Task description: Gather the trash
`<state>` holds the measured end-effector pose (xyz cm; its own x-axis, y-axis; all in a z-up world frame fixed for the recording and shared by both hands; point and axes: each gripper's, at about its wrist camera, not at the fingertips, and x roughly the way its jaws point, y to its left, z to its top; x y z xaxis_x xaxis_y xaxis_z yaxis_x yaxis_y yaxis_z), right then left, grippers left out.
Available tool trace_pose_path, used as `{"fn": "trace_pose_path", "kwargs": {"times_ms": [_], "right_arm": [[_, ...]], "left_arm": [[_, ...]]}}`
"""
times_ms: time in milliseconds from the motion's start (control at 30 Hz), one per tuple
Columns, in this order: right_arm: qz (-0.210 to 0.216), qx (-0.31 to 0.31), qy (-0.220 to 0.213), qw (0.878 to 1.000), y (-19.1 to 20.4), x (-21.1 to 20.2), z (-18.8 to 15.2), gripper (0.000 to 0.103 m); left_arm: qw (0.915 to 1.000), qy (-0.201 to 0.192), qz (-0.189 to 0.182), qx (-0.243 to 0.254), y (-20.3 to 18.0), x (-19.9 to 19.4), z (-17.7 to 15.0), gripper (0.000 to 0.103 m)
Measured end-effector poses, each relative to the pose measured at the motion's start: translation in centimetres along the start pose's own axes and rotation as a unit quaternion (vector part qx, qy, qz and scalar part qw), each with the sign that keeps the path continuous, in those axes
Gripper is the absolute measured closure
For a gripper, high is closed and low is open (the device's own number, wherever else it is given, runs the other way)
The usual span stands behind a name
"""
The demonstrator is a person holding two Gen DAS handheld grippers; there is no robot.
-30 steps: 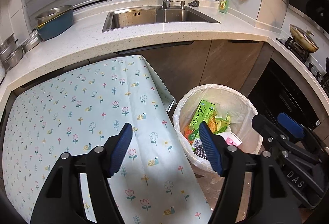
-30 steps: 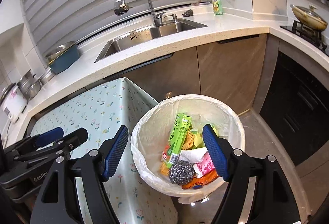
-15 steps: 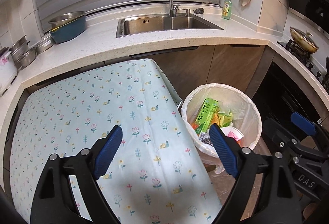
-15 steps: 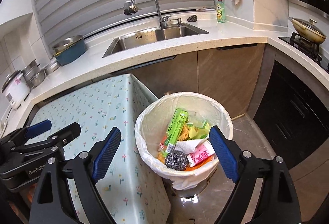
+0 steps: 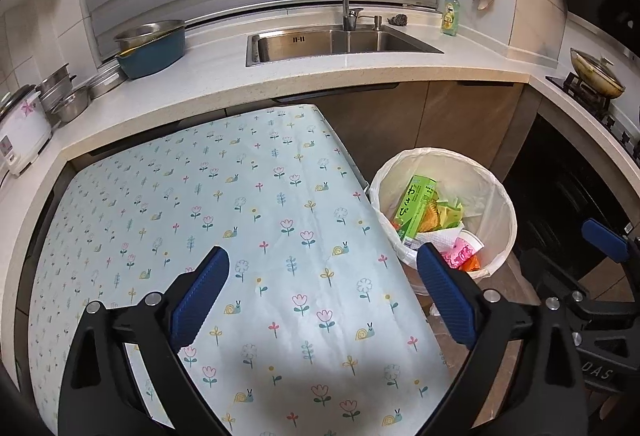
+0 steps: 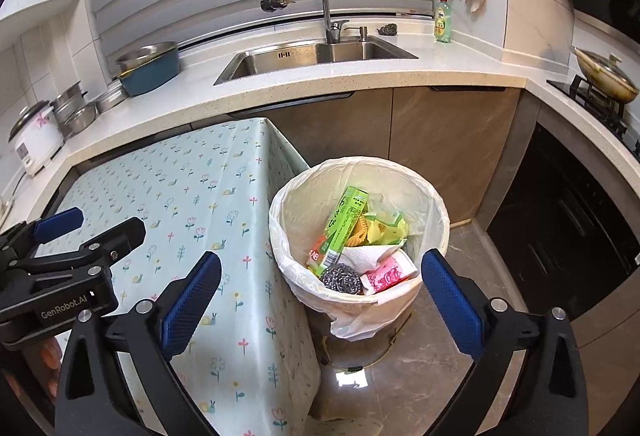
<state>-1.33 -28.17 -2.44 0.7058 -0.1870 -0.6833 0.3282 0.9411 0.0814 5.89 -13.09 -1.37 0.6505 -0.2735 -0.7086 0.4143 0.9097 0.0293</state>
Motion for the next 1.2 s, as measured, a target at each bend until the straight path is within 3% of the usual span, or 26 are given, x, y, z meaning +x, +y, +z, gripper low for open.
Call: {"fn": "trace_pose_path", "kwargs": {"times_ms": [1200], "right_arm": [[-0.014,-0.036,0.015,0.999,0.5,0.2,-1.7,0.006]], "left_arm": [[0.9998,0.013,0.015,-0.005,-0.5,0.3,-1.6,0.009]]}}
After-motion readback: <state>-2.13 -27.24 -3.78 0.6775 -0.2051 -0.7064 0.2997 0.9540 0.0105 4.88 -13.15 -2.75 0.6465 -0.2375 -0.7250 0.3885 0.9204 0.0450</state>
